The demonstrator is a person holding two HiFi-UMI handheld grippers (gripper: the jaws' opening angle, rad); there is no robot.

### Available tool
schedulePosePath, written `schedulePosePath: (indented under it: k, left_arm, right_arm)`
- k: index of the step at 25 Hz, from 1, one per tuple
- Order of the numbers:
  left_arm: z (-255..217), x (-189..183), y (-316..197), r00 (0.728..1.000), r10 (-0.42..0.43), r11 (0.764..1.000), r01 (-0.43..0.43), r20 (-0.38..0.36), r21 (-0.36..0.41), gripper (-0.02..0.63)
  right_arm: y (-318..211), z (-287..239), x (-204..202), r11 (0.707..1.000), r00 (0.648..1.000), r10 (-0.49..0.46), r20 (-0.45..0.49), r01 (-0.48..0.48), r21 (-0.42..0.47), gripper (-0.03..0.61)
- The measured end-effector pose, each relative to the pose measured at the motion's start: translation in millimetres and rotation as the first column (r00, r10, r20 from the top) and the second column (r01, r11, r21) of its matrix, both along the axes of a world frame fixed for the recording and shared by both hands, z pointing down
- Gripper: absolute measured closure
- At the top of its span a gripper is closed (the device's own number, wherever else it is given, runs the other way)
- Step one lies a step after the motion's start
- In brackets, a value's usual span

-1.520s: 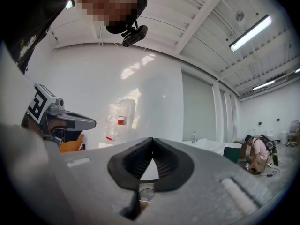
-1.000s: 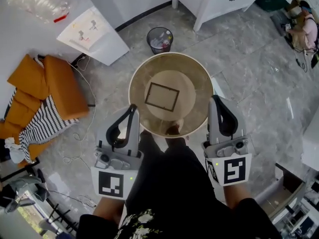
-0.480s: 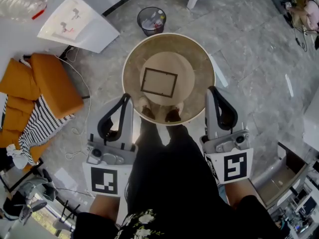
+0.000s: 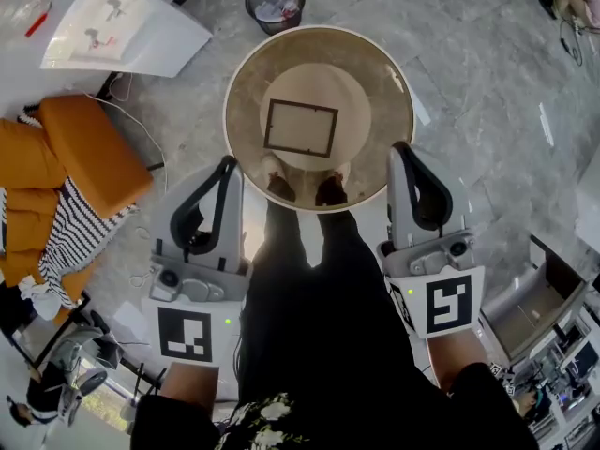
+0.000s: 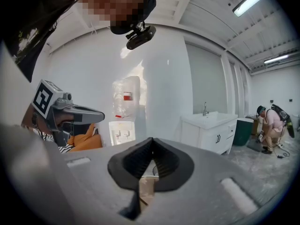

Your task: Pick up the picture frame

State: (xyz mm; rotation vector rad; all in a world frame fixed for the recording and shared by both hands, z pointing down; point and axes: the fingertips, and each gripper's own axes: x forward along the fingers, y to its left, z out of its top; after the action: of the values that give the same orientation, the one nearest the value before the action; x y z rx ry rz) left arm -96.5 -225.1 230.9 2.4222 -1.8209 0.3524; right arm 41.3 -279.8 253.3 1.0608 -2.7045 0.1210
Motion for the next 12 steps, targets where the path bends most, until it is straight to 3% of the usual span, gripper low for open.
schedulePosePath:
  k: [12]
  left_arm:
    - [68, -9, -2, 0.999, -0.009, 0.996, 0.004, -0.049, -0.086, 0.600]
  right_arm:
    - [0, 63, -10, 0.997, 1.000, 0.005, -0.025, -0.007, -0.072, 0.581]
